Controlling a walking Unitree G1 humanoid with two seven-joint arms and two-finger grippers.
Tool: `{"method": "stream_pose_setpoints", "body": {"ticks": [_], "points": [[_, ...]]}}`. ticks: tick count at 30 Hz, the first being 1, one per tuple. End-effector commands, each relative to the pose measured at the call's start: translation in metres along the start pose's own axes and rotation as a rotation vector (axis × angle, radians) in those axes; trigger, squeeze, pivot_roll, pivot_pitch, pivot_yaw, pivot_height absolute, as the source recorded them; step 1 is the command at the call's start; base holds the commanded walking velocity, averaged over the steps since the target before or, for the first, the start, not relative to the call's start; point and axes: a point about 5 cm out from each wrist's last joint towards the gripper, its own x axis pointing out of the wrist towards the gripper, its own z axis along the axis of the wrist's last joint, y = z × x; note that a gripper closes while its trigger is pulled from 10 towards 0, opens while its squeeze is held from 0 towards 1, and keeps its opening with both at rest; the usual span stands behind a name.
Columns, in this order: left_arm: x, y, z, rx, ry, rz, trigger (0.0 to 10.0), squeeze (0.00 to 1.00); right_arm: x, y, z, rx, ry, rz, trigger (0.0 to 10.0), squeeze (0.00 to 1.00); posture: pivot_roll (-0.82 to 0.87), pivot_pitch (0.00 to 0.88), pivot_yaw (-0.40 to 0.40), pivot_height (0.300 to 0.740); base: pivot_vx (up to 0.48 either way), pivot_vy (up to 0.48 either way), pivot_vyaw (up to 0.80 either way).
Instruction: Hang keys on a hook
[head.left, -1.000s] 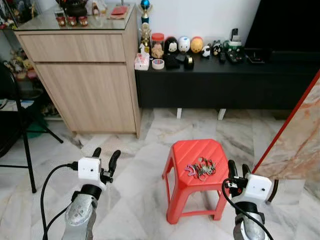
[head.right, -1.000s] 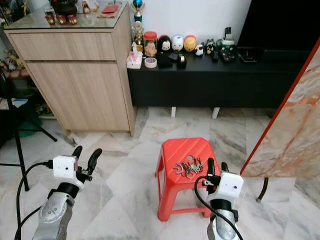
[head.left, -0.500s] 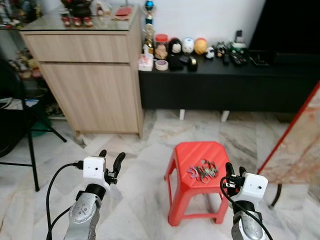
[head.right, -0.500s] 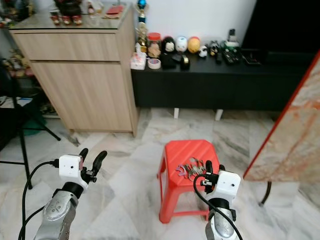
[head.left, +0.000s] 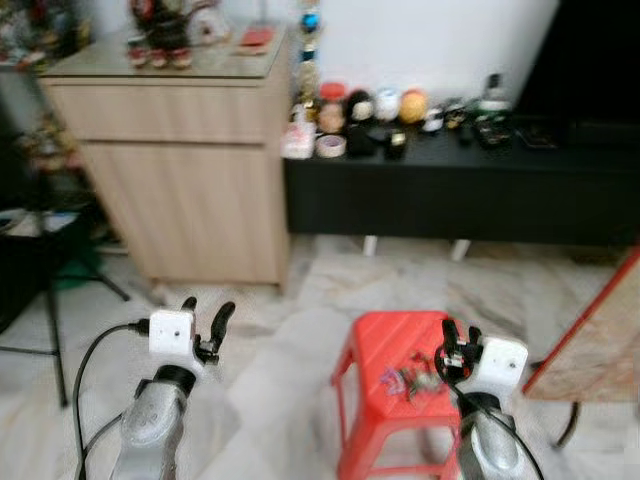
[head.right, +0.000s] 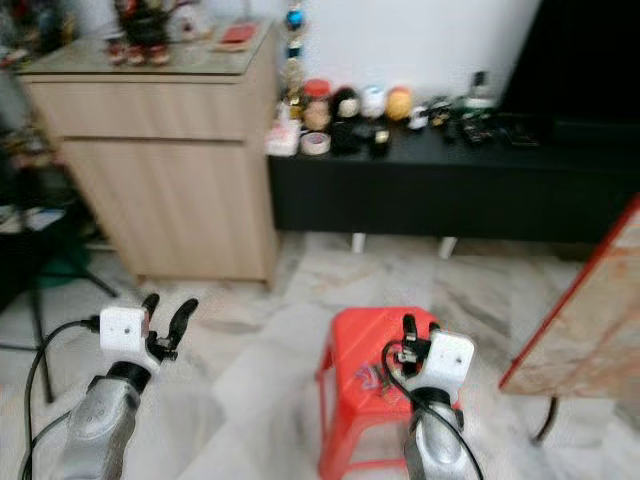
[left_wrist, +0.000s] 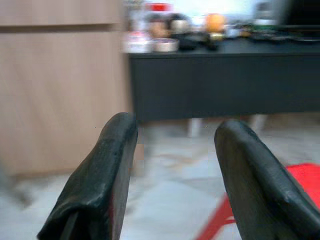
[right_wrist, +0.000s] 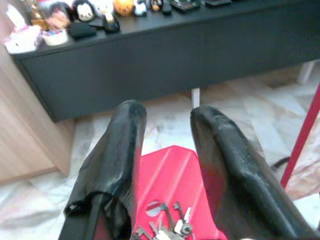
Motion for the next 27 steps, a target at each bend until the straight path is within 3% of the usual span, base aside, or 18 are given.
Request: {"method": "stream_pose_setpoints", "body": {"ticks": [1, 17, 27], "points": [[-0.0015, 0.0142, 0.0058, 0.032, -0.007, 0.029, 10.0, 0.00, 0.0034, 0.0119, 0.0030, 0.013, -0.008, 0.031, 10.0, 0.00, 0.05, 0.001, -0.025, 0.740, 0.375, 0.000, 0.00], [-0.0039, 0.0112, 0.0018, 0.019, 0.014, 0.018, 10.0, 0.00, 0.0047, 0.0121, 0.0030, 0.012, -0.002, 0.038, 10.0, 0.00, 0.05, 0.003, -0.028, 0.740, 0.019, 0.000, 0.00], [-0.0040, 0.0096, 0.0019, 0.017, 0.011, 0.020, 10.0, 0.00, 0.0064, 0.0143, 0.0060, -0.040, -0.012, 0.050, 10.0, 0.00, 0.05, 0.003, -0.030, 0.740, 0.000, 0.000, 0.00]]}}
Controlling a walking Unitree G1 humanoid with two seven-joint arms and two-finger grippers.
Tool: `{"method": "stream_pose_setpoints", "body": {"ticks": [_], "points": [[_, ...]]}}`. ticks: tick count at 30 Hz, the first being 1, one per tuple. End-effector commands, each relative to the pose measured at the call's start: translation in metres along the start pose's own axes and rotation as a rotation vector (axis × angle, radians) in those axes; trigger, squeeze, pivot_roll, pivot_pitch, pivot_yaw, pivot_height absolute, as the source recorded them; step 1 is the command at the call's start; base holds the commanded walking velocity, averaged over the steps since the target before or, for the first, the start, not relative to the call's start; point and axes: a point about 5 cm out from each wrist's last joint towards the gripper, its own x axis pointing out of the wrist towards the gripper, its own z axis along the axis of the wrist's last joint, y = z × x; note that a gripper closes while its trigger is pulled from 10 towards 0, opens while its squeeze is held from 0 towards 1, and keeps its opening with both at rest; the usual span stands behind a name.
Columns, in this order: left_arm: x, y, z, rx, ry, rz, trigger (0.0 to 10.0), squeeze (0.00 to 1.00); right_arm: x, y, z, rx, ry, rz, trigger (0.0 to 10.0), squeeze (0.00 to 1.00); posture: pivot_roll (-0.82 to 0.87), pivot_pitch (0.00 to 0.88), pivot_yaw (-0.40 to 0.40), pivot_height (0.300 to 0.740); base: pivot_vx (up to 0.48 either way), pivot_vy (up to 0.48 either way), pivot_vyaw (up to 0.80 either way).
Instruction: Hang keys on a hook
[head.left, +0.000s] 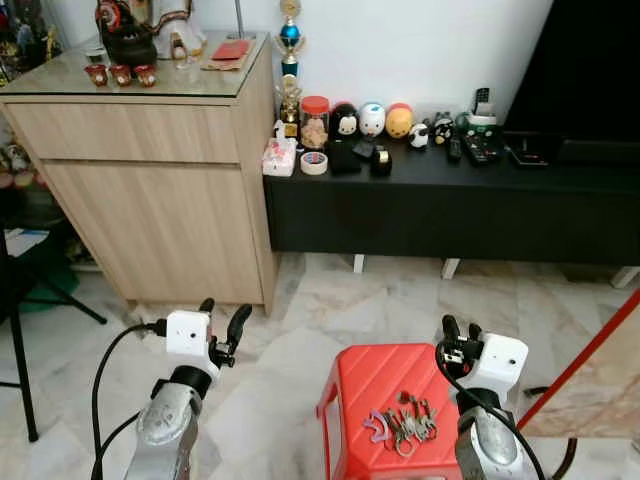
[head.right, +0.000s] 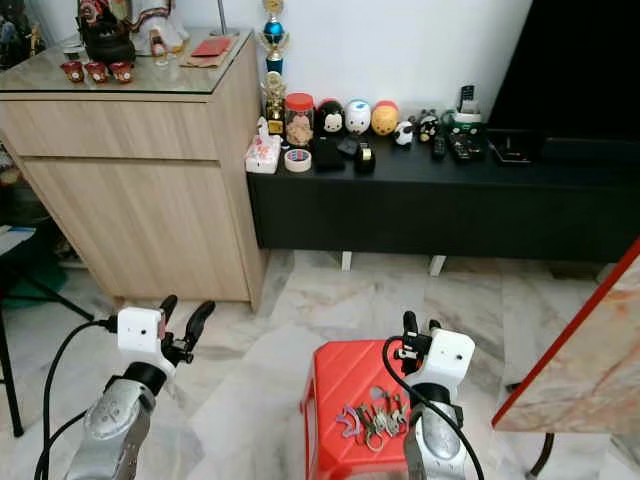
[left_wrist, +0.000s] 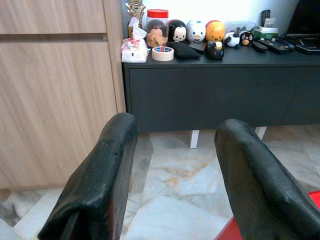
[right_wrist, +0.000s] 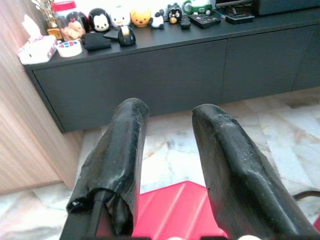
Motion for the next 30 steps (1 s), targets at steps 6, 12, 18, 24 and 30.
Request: {"method": "stream_pose_setpoints", "body": {"ticks": [6, 12, 18, 24, 30], "points": [[-0.0002, 0.0000, 0.0006, 0.004, 0.003, 0.003, 10.0, 0.00, 0.0016, 0.0003, -0.0016, -0.021, 0.023, -0.017, 10.0, 0.00, 0.05, 0.003, -0.033, 0.730, 0.000, 0.000, 0.00], [-0.0019, -0.0005, -0.0016, 0.006, 0.013, 0.005, 10.0, 0.00, 0.0026, -0.0004, -0.0021, -0.030, 0.029, -0.021, 10.0, 0.00, 0.05, 0.006, -0.033, 0.700, 0.000, 0.000, 0.00], [-0.0037, 0.0003, -0.0044, 0.011, 0.026, 0.009, 10.0, 0.00, 0.0024, 0.0009, 0.0021, -0.035, -0.010, -0.022, 10.0, 0.00, 0.04, 0.002, -0.032, 0.695, 0.000, 0.000, 0.00], [-0.0023, -0.0005, -0.0043, 0.014, 0.028, 0.004, 10.0, 0.00, 0.0036, -0.0003, -0.0003, -0.036, 0.018, -0.033, 10.0, 0.00, 0.04, 0.000, -0.029, 0.695, 0.000, 0.000, 0.00], [-0.0023, -0.0026, -0.0051, 0.013, 0.032, -0.007, 10.0, 0.00, 0.0029, 0.0014, -0.0029, -0.032, 0.029, -0.029, 10.0, 0.00, 0.04, 0.000, -0.028, 0.655, 0.000, 0.000, 0.00]]}}
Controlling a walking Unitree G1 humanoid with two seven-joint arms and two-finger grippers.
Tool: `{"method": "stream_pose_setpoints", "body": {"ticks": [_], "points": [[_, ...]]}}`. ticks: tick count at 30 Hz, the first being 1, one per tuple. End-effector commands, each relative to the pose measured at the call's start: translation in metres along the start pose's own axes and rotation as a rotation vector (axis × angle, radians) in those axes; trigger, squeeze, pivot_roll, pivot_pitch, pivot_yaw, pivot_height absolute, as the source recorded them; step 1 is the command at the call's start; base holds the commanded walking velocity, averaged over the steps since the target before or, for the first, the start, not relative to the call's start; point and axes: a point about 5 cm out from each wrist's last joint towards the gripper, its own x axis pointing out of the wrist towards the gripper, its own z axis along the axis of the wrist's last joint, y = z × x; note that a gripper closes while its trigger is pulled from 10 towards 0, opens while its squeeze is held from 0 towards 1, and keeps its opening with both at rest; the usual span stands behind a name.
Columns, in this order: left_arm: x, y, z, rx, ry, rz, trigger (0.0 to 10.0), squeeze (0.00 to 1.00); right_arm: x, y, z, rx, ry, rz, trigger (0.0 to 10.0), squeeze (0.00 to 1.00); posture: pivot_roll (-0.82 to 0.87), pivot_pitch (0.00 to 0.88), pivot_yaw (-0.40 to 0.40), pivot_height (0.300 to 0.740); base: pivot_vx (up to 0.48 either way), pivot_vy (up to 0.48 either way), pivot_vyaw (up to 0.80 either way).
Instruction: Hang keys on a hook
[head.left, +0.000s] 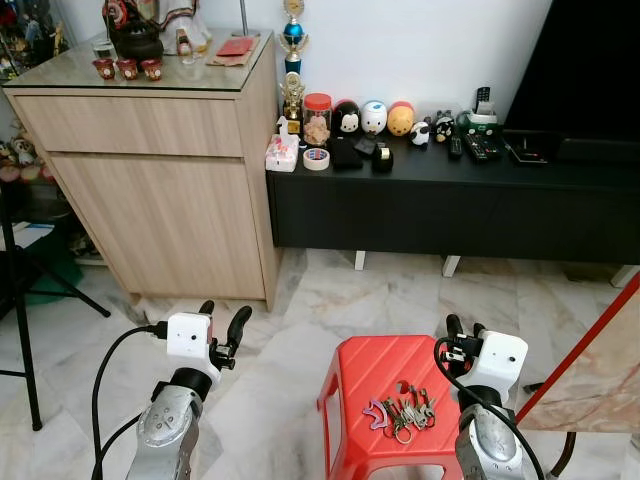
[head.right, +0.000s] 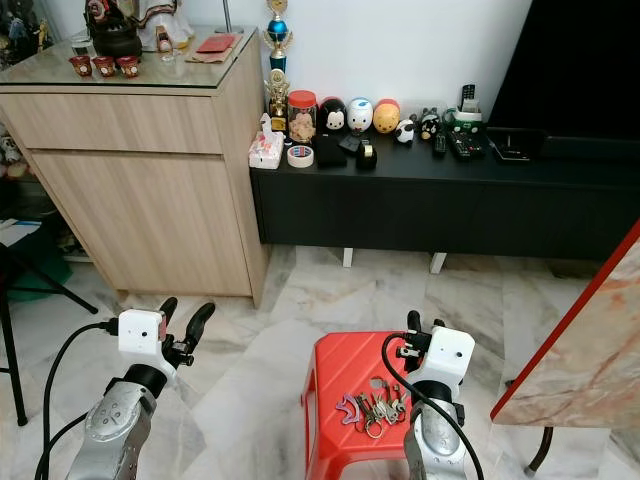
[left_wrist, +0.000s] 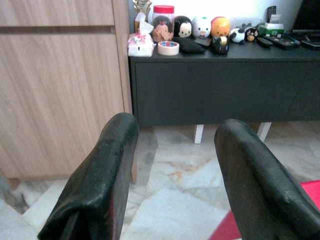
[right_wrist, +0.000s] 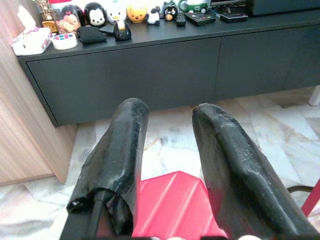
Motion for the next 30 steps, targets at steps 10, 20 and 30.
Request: {"method": "stream_pose_setpoints", "body": {"ticks": [10, 20, 30], "points": [[-0.0030, -0.0018, -0.0061, 0.008, 0.038, -0.017, 10.0, 0.00, 0.0000, 0.0049, -0.0035, -0.006, 0.014, 0.021, 10.0, 0.00, 0.05, 0.000, -0.027, 0.637, 0.000, 0.000, 0.00], [-0.0006, -0.0028, -0.0065, 0.008, 0.049, -0.023, 10.0, 0.00, -0.0005, 0.0045, -0.0062, -0.008, 0.030, 0.021, 10.0, 0.00, 0.04, 0.000, -0.022, 0.637, 0.000, 0.000, 0.00], [-0.0002, -0.0026, -0.0067, 0.001, 0.056, -0.022, 10.0, 0.00, -0.0002, 0.0037, -0.0076, -0.007, 0.038, 0.020, 10.0, 0.00, 0.05, 0.000, -0.023, 0.637, 0.000, 0.000, 0.00]]}}
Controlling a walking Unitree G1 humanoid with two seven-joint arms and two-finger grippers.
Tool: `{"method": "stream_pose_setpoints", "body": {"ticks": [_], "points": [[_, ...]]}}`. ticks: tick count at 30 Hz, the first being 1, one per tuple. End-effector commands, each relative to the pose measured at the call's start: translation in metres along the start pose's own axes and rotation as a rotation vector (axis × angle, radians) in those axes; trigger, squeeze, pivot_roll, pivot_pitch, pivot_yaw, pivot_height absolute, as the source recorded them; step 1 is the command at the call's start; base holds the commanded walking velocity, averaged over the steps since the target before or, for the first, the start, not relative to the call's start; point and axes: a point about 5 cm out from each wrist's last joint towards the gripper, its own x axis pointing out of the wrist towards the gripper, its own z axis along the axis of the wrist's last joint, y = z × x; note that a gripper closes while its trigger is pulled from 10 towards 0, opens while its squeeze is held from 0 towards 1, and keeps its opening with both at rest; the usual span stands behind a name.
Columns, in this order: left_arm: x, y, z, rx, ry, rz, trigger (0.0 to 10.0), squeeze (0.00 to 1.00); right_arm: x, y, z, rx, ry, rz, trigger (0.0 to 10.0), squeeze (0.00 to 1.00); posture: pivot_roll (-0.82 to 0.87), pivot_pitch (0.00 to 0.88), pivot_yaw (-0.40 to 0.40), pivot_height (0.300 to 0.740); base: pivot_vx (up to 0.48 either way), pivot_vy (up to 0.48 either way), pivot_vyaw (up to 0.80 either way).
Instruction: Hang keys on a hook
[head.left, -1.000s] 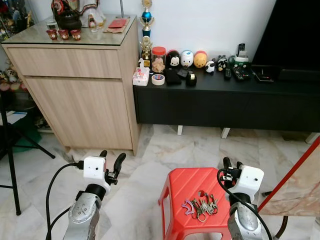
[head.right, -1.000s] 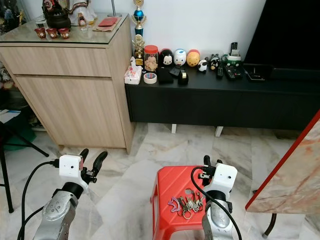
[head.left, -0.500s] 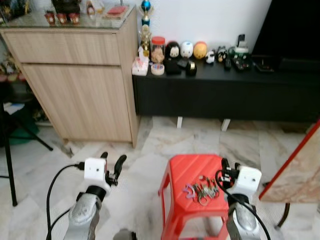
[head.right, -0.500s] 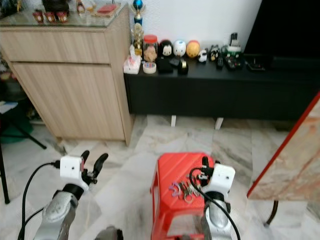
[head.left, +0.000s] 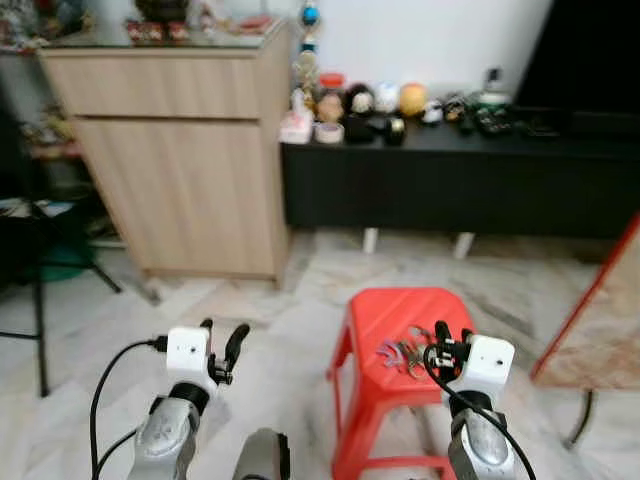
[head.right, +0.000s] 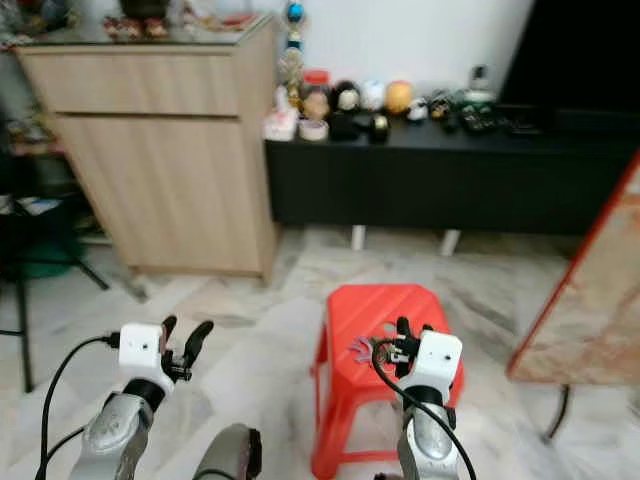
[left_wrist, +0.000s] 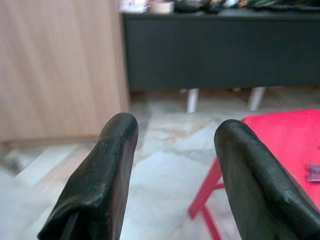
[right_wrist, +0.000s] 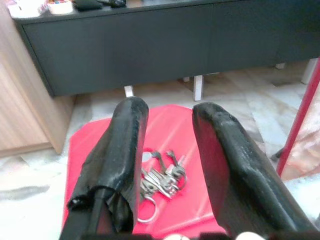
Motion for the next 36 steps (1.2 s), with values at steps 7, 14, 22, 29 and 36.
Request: {"method": "stream_pose_setpoints", "body": {"ticks": [7, 14, 22, 29, 36], "points": [[-0.0020, -0.0002, -0.0010, -0.004, 0.006, -0.005, 10.0, 0.00, 0.0026, 0.0015, -0.0015, 0.007, 0.018, -0.004, 10.0, 0.00, 0.05, 0.003, -0.023, 0.637, 0.000, 0.000, 0.00], [-0.0027, -0.0021, -0.0016, -0.009, 0.008, -0.007, 10.0, 0.00, 0.0030, -0.0041, -0.0030, 0.009, 0.034, -0.023, 10.0, 0.00, 0.04, 0.007, -0.030, 0.637, 0.000, 0.000, 0.00], [-0.0036, -0.0040, -0.0027, -0.016, 0.010, -0.008, 10.0, 0.00, 0.0036, -0.0031, -0.0023, -0.001, 0.027, -0.018, 10.0, 0.00, 0.04, 0.009, -0.033, 0.637, 0.000, 0.000, -0.27], [-0.0041, -0.0047, -0.0036, -0.019, 0.012, -0.010, 10.0, 0.00, 0.0037, -0.0005, -0.0024, -0.006, 0.029, -0.003, 10.0, 0.00, 0.04, 0.011, -0.034, 0.637, 0.103, 0.000, 0.00], [-0.0034, -0.0054, -0.0031, -0.022, 0.010, -0.010, 10.0, 0.00, 0.0039, -0.0002, -0.0021, -0.007, 0.028, 0.002, 10.0, 0.00, 0.04, 0.010, -0.034, 0.637, 0.288, 0.000, 0.00]]}}
